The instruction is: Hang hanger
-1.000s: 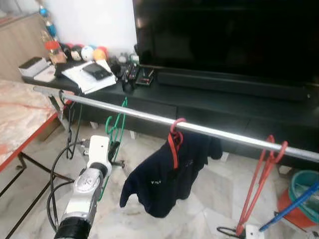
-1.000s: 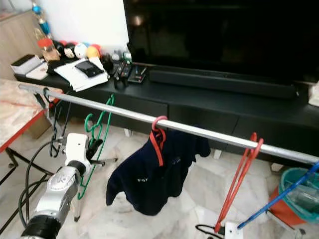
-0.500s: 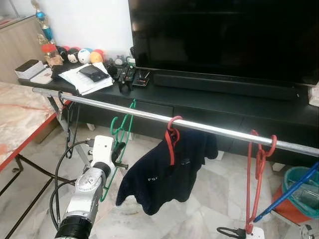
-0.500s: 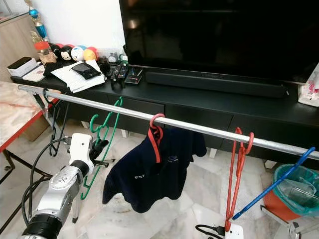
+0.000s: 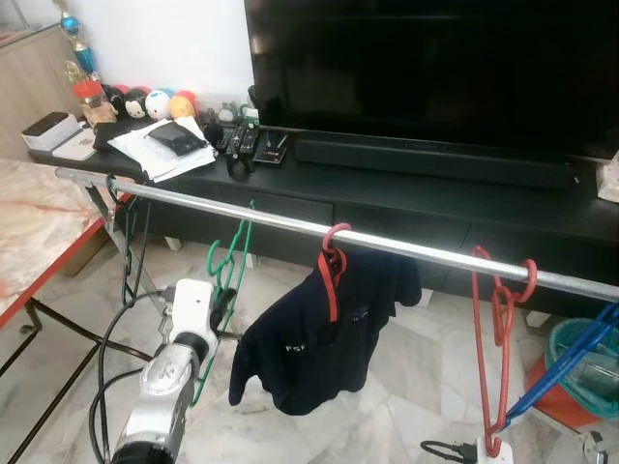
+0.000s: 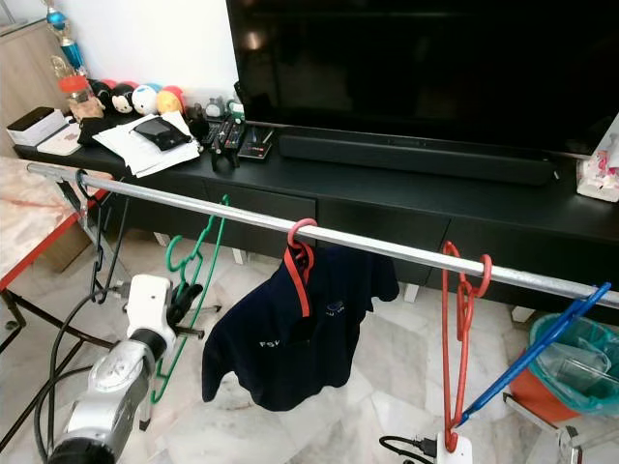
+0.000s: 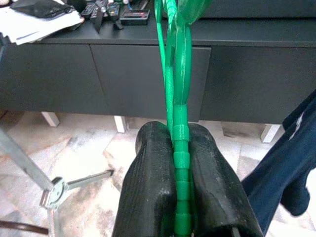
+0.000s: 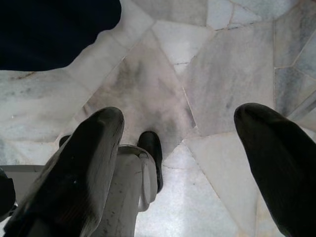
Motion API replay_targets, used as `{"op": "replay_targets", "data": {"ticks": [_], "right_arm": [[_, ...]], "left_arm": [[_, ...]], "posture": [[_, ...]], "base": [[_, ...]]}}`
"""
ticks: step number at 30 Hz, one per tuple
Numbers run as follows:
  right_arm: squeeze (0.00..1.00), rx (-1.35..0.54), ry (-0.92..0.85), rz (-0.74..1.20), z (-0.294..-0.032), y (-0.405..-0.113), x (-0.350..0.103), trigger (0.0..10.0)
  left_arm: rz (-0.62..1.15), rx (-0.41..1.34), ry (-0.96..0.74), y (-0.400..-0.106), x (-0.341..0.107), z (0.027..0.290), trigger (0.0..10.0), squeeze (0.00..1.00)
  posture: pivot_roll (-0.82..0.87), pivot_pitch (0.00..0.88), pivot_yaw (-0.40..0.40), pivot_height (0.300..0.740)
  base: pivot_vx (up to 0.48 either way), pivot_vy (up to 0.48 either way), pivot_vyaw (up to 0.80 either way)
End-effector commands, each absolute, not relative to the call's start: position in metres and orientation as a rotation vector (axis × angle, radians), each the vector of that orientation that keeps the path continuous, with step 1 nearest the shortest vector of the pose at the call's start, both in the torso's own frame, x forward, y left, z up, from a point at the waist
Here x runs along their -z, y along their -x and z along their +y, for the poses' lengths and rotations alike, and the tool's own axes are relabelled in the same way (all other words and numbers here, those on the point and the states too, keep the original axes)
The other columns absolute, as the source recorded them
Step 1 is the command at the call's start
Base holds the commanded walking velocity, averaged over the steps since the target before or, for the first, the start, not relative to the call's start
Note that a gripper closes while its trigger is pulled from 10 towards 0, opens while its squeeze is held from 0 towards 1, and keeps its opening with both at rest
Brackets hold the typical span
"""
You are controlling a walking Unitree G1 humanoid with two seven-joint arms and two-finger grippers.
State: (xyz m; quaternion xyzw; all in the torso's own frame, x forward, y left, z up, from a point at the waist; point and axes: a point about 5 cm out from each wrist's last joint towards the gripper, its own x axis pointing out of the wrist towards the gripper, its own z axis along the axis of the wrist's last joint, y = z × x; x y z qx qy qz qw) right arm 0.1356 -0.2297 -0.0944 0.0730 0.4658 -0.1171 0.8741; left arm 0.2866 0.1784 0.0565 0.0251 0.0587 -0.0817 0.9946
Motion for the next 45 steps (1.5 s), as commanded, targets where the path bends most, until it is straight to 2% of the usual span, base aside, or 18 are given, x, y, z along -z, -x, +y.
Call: {"op": "replay_targets", "data": {"ticks": [1, 6, 9, 10, 11, 15, 20, 40, 45], "right_arm": [[0.00, 0.249, -0.162, 0.982, -0.228, -0.134, 0.096, 10.0], [0.00, 0.248, -0.162, 0.983, -0.228, -0.134, 0.096, 10.0], [0.00, 0.248, -0.164, 0.983, -0.227, -0.134, 0.096, 10.0], [0.00, 0.248, -0.164, 0.983, -0.227, -0.134, 0.096, 10.0], [0.00, 0.248, -0.163, 0.983, -0.227, -0.134, 0.096, 10.0], [0.00, 0.256, -0.165, 0.979, -0.227, -0.135, 0.095, 10.0], [0.00, 0.265, -0.169, 0.977, -0.227, -0.136, 0.095, 10.0], [0.00, 0.278, -0.178, 0.975, -0.227, -0.137, 0.095, 10.0], [0.00, 0.277, -0.178, 0.974, -0.226, -0.137, 0.095, 10.0]], "left_arm": [[0.144, 0.142, -0.108, -0.273, -0.046, 0.192, 10.0, 0.00], [0.293, 0.087, -0.127, -0.245, -0.011, 0.213, 10.0, 0.00], [0.585, 0.002, -0.140, -0.208, 0.036, 0.234, 10.0, 0.00], [0.585, 0.002, -0.140, -0.208, 0.036, 0.234, 10.0, 0.00], [0.681, -0.019, -0.135, -0.194, 0.050, 0.239, 10.0, 0.00], [0.886, -0.060, -0.111, -0.161, 0.075, 0.244, 10.0, 0.00], [0.947, -0.110, -0.087, -0.148, 0.082, 0.247, 10.0, 0.00], [0.946, -0.103, -0.072, -0.154, 0.083, 0.241, 10.0, 0.00], [0.949, -0.100, -0.071, -0.154, 0.084, 0.241, 10.0, 0.00]], "posture": [[-0.03, 0.000, 0.048, 0.740], [-0.03, 0.000, 0.049, 0.740], [-0.03, 0.000, 0.050, 0.740], [-0.03, 0.000, 0.050, 0.740], [-0.02, 0.000, 0.049, 0.740], [-0.02, 0.000, 0.046, 0.740], [-0.02, 0.000, 0.046, 0.740], [-0.02, 0.000, 0.051, 0.740], [-0.02, 0.000, 0.052, 0.740]], "base": [[0.000, 0.000, 0.00], [0.000, 0.000, 0.00], [0.000, 0.000, 0.00], [0.000, 0.000, 0.00], [0.000, 0.000, 0.00], [0.000, 0.000, 0.00], [0.000, 0.000, 0.00], [0.000, 0.000, 0.00], [0.254, 0.000, 0.00]]}}
